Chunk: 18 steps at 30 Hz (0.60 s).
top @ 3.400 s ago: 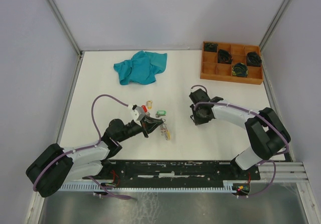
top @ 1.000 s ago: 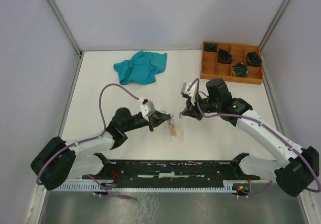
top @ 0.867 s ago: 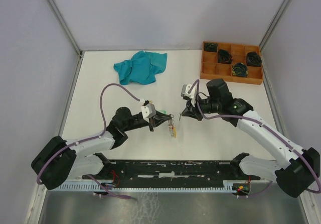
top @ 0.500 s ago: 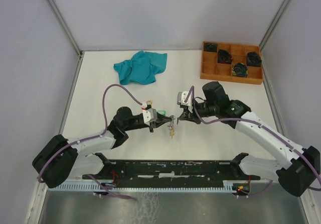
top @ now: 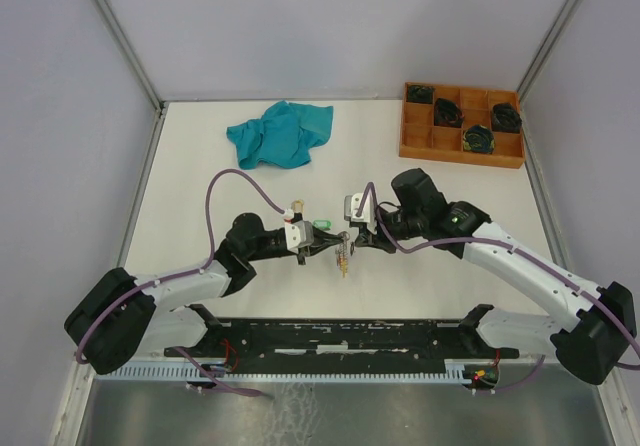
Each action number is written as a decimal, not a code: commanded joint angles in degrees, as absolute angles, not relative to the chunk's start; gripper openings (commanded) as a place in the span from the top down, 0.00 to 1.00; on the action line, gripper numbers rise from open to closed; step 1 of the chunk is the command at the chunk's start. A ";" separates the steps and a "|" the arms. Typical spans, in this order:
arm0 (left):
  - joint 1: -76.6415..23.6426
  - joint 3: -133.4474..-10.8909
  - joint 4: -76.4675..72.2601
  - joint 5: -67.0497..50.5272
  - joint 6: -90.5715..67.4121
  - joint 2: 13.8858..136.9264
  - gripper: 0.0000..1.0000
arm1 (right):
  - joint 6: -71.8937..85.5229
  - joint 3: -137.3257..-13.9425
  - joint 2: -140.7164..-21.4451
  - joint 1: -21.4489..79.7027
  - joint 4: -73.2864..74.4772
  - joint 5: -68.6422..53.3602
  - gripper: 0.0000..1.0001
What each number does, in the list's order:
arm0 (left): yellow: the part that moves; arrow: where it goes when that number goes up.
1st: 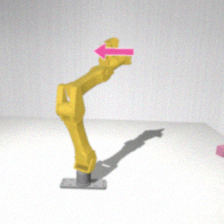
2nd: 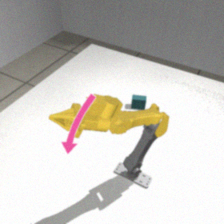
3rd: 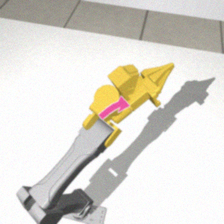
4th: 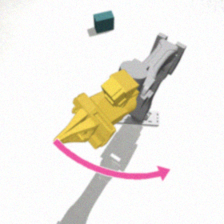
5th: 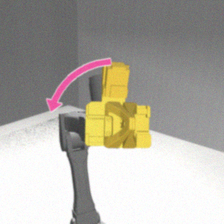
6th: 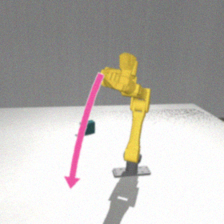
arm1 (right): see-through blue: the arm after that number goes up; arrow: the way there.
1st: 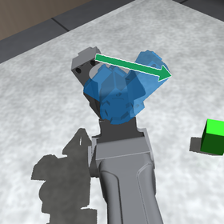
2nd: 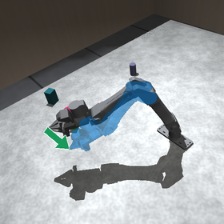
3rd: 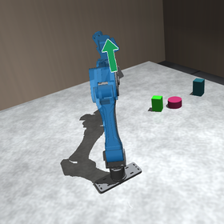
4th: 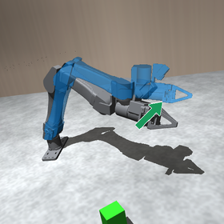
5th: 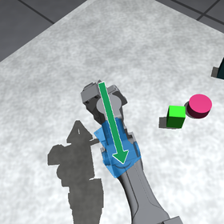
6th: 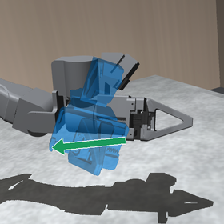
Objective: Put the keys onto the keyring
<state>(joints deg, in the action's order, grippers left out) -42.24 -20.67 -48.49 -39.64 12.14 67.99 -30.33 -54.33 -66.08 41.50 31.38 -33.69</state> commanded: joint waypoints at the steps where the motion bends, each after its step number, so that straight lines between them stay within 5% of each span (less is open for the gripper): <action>1: -42.42 -20.55 -51.81 -41.02 15.16 67.05 0.97 | -30.99 -55.57 -65.72 41.76 30.39 -31.68 0.99; 18: -42.40 -21.58 -51.28 -42.62 14.43 67.72 0.97 | -31.00 -56.64 -66.84 42.17 31.05 -31.27 0.99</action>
<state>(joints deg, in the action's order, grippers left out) -42.24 -20.53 -48.45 -41.12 12.58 67.99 -30.33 -54.33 -66.54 41.76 31.42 -31.77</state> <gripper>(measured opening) 0.043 0.012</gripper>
